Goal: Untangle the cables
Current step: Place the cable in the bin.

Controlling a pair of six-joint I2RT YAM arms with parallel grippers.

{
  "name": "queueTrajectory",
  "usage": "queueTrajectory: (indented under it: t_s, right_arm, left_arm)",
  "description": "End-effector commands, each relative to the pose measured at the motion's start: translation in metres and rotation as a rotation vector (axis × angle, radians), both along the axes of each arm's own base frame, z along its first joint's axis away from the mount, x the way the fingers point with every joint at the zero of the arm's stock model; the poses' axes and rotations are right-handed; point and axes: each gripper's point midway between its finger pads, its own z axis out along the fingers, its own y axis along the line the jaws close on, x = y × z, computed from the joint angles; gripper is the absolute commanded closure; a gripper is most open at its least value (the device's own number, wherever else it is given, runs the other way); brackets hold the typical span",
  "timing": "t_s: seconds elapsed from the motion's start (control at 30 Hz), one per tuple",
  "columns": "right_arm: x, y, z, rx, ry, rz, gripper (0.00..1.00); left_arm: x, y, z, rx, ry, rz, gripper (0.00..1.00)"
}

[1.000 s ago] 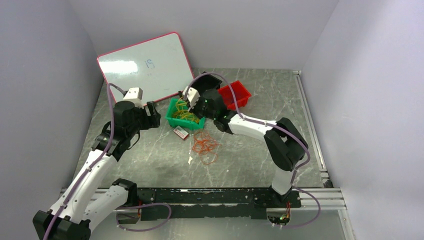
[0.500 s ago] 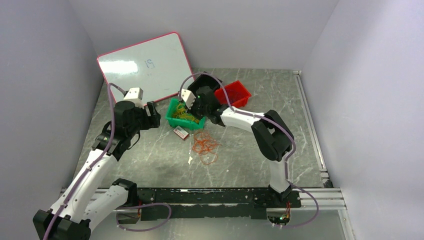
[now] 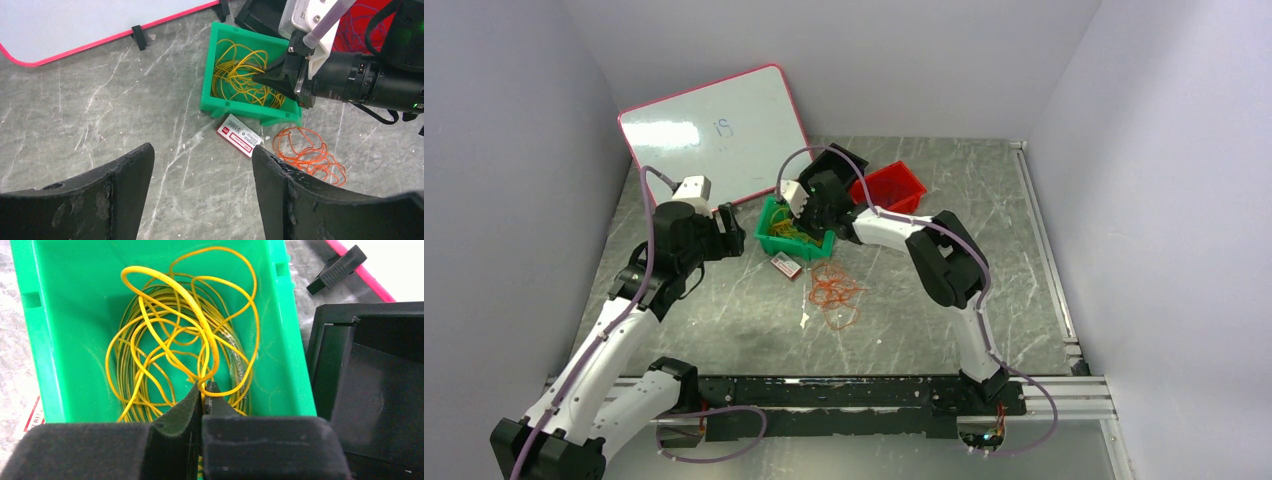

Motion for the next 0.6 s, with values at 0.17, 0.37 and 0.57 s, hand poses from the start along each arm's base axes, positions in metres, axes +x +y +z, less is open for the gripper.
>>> queueTrajectory:
  t_s: [0.17, 0.37, 0.57]
  right_arm:
    - [0.0, 0.0, -0.013, 0.008, 0.056, -0.002, 0.97]
    - [0.005, 0.0, 0.013, 0.06, 0.03, -0.01, 0.7]
    - [0.007, -0.001, 0.048, 0.092, -0.014, -0.004, 0.64]
  left_arm:
    - [-0.002, -0.001, 0.004, -0.004, 0.003, -0.014, 0.24]
    - [-0.002, 0.0, 0.004, -0.004, 0.002, -0.013, 0.24]
    - [-0.003, -0.001, 0.001, -0.01, 0.006, -0.012, 0.24]
